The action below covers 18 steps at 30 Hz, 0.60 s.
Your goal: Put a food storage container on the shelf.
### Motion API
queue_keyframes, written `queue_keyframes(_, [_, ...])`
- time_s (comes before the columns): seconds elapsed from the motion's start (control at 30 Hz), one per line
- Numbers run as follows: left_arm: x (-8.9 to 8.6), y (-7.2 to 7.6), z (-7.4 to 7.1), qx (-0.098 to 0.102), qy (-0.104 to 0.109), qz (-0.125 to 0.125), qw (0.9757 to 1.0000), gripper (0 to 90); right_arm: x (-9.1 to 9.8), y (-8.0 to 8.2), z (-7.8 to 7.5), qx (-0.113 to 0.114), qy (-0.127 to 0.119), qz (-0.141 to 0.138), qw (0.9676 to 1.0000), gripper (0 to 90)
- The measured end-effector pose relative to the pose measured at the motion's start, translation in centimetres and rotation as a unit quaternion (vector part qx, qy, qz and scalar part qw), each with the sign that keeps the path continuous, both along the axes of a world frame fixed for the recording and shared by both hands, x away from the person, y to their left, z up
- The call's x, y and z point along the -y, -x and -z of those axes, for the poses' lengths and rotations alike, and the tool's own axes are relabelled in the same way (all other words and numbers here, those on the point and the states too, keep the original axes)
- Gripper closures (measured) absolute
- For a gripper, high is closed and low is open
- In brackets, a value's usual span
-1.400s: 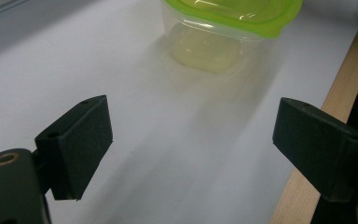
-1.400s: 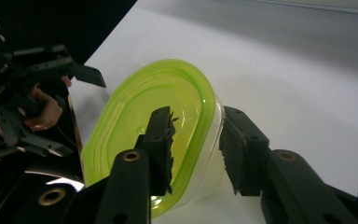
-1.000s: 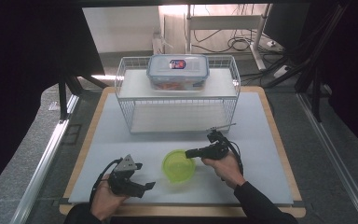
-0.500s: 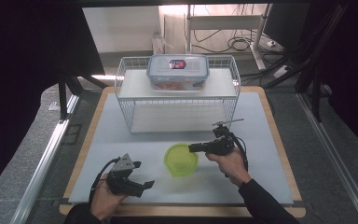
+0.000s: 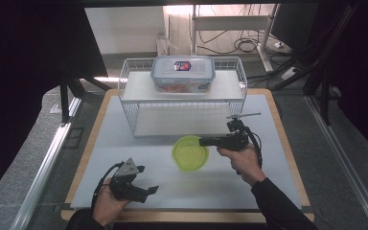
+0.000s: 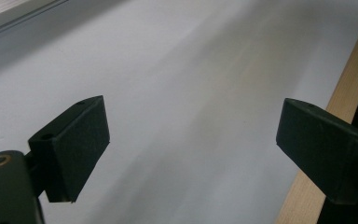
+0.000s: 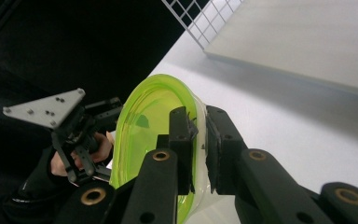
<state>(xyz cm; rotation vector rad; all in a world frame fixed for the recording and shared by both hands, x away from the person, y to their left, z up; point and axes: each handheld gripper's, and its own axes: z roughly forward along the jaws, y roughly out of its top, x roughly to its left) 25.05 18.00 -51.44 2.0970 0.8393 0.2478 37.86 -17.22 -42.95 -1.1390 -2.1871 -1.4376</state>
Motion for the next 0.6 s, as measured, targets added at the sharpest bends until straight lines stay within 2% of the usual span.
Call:
queue_keyframes(0.2, [0.0, 0.0, 0.0, 0.003, -0.001, -0.004, 1.0000, 7.7, 0.0, -0.4, -1.8, 0.010, -0.007, 0.002, 0.9999, 82.2])
queue_keyframes(0.33, [-0.1, 0.0, -0.1, 0.012, -0.001, -0.012, 0.9999, 5.5, -0.1, -0.7, -2.6, 0.013, -0.010, -0.002, 0.9999, 82.2])
queue_keyframes(0.6, [-0.1, 0.0, -0.1, 0.018, -0.009, -0.010, 0.9997, 4.8, -0.2, -1.5, -4.9, 0.016, -0.023, 0.002, 0.9996, 82.3])
